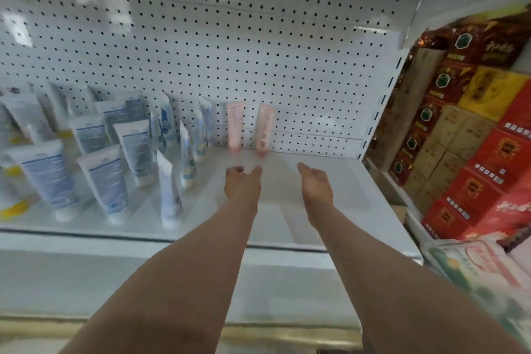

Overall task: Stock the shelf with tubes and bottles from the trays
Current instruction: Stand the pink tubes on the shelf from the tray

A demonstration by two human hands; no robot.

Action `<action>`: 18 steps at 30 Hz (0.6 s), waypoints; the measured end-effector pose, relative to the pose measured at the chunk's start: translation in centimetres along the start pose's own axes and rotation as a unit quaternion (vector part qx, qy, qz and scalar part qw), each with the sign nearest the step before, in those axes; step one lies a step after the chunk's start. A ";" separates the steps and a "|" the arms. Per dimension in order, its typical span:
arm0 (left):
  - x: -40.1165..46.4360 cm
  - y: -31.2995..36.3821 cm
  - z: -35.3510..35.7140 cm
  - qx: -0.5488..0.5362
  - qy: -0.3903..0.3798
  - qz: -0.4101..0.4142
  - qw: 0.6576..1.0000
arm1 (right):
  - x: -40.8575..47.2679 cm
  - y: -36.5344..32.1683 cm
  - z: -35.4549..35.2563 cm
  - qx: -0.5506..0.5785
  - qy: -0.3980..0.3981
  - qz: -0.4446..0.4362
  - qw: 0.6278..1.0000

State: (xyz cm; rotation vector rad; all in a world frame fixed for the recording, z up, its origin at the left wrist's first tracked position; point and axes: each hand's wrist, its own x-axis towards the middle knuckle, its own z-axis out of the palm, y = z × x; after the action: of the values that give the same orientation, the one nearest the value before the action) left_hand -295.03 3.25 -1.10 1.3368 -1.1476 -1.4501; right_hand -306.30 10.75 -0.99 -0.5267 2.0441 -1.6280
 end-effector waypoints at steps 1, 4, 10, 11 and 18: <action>-1.4 -0.2 -0.3 -0.022 -0.014 -0.017 1.000 | -1.2 0.0 -1.2 -0.002 -0.002 0.001 1.000; -6.0 -0.8 -1.2 -0.088 -0.079 -0.071 0.990 | -4.7 -0.2 -4.7 -0.018 -0.006 -0.010 1.000; -14.6 -2.1 -2.2 -0.122 -0.183 -0.117 0.968 | -11.3 1.9 -10.0 0.016 -0.041 0.052 0.998; -15.7 -2.6 -2.4 -0.117 -0.193 -0.121 0.967 | -12.0 2.6 -10.7 0.018 -0.045 0.061 0.997; -21.0 -8.0 -3.1 -0.072 -0.203 -0.153 0.964 | -15.9 7.3 -15.8 0.024 -0.038 0.109 0.993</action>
State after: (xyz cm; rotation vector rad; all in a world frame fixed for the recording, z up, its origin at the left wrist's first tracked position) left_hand -290.13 25.18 -4.00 1.1815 -1.0905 -2.0654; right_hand -302.54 33.95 -3.26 -0.3315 1.9285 -1.5004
